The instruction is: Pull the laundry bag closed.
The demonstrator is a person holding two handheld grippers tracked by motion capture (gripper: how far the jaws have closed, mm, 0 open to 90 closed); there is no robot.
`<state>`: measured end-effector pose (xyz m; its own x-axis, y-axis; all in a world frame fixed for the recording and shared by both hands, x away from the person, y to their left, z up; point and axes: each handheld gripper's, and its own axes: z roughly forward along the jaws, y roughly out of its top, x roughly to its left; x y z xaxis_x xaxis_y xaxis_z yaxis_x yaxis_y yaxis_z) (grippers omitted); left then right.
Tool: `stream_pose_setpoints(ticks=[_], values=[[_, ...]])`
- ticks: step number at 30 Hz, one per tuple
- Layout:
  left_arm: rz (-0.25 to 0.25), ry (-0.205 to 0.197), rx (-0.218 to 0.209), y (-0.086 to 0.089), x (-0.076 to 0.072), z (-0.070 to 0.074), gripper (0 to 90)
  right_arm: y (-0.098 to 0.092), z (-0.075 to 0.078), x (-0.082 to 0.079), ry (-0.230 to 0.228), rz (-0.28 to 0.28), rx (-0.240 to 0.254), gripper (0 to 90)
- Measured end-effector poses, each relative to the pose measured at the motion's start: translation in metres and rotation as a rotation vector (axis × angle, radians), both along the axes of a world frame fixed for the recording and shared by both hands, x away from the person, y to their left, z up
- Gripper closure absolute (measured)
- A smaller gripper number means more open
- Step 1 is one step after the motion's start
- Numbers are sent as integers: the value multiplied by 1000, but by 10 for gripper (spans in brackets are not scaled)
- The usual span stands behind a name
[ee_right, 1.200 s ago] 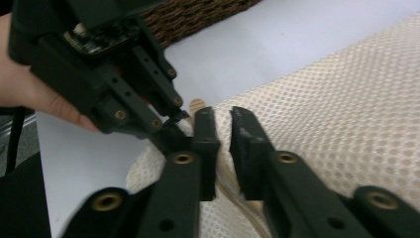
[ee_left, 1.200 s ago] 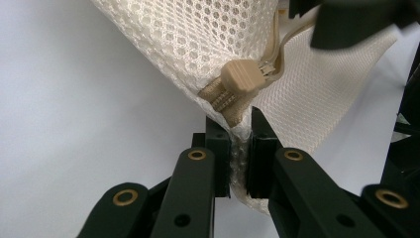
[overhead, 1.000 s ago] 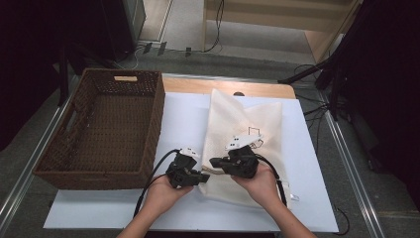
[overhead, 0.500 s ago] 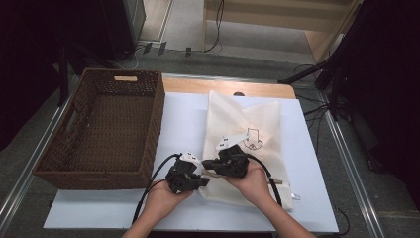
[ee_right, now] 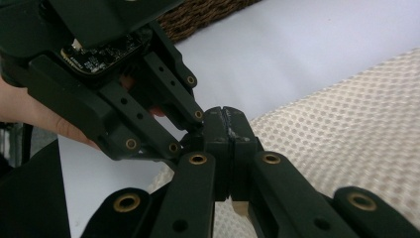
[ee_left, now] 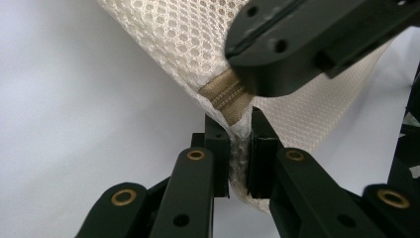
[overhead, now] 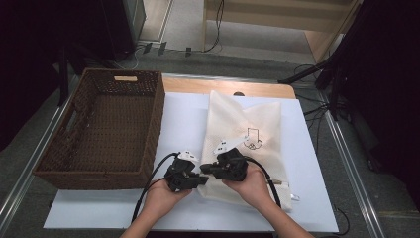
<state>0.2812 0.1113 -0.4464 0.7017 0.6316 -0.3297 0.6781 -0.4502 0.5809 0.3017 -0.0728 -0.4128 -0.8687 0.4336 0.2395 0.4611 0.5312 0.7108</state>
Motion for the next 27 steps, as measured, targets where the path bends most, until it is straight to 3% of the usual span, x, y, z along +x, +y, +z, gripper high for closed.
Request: stream_pose_setpoints(ticks=[12, 19, 27], values=[[9, -2, -3, 2, 8, 4, 826, -27, 2, -2, 9, -55, 38, 808], [1, -10, 14, 5, 12, 6, 824, -36, -2, -7, 16, -68, 37, 772], [9, -8, 1, 6, 15, 8, 824, -41, -4, -10, 29, -75, 37, 748]])
